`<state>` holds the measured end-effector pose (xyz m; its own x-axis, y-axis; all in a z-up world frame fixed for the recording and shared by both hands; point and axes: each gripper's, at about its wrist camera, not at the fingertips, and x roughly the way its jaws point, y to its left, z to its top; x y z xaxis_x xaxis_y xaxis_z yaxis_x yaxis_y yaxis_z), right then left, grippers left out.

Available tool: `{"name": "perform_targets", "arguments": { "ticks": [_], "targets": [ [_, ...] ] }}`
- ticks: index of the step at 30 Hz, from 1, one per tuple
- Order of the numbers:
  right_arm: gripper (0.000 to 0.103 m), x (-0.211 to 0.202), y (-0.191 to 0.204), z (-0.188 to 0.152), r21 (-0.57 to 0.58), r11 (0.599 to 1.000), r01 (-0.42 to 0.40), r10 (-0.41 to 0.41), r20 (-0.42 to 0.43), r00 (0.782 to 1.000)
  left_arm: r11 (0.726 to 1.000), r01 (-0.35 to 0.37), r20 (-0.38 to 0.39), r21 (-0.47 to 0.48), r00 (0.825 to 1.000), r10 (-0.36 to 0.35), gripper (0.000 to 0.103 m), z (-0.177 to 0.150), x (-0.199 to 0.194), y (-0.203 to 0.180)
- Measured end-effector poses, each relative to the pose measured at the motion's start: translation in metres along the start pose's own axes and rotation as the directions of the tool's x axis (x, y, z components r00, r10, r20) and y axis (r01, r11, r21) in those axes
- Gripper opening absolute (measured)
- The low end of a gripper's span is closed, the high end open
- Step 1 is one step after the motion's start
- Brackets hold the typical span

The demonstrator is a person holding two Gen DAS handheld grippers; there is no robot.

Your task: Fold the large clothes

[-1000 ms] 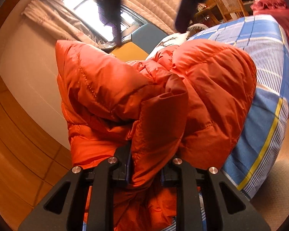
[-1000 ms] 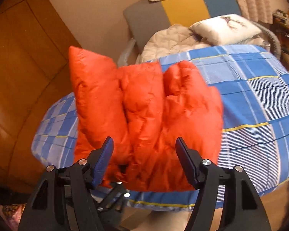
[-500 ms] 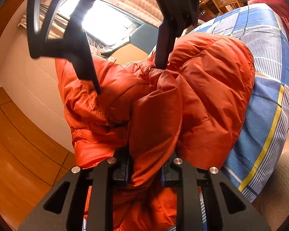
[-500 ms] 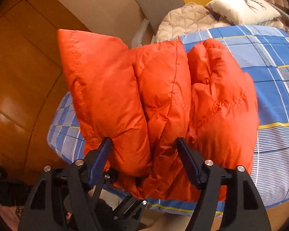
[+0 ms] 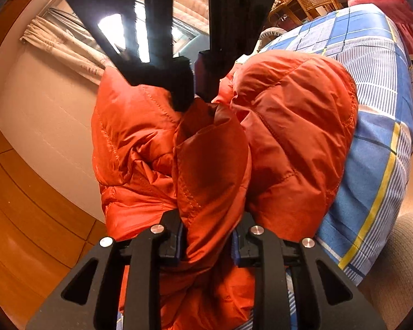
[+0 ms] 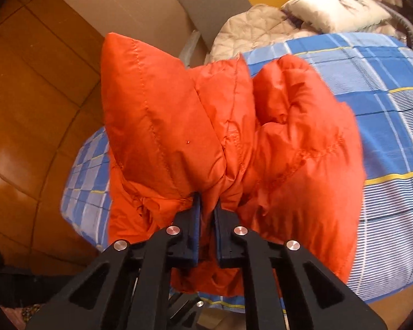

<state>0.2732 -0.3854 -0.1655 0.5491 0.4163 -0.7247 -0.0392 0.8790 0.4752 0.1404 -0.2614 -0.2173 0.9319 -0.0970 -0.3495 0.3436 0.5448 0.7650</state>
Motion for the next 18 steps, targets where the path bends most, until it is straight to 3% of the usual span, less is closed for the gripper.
{"name": "perform_targets", "arguments": {
  "ticks": [3, 6, 8, 11, 14, 18],
  "targets": [
    [0.005, -0.010, 0.003, 0.000, -0.007, 1.000, 0.020, -0.019, 0.032, 0.999, 0.998, 0.043, 0.008, -0.045, 0.999, -0.043, 0.025, 0.002, -0.009, 0.015],
    [0.003, -0.030, 0.010, 0.007, -0.035, 0.999, 0.041, -0.038, 0.096, 0.995, 0.991, 0.074, 0.045, -0.111, 0.997, -0.069, 0.035, 0.003, -0.024, 0.042],
    [0.003, -0.041, 0.011, 0.015, -0.045, 0.997, 0.058, -0.052, 0.133, 0.990, 0.986, 0.087, 0.083, -0.143, 0.994, -0.075, 0.045, 0.002, -0.039, 0.057],
    [0.002, -0.053, 0.008, 0.024, -0.061, 0.992, 0.108, -0.097, 0.163, 0.982, 0.978, 0.083, 0.121, -0.189, 0.991, -0.061, 0.047, -0.005, -0.057, 0.078],
    [0.002, -0.057, -0.012, 0.029, -0.019, 0.989, 0.148, -0.142, 0.178, 0.974, 0.956, 0.082, 0.080, -0.281, 0.995, -0.062, 0.047, -0.018, -0.056, 0.100],
    [0.002, -0.055, -0.033, 0.028, 0.021, 0.983, 0.184, -0.185, 0.172, 0.968, 0.936, 0.008, 0.006, -0.351, 1.000, -0.006, 0.047, -0.041, -0.035, 0.124]
  ]
}}
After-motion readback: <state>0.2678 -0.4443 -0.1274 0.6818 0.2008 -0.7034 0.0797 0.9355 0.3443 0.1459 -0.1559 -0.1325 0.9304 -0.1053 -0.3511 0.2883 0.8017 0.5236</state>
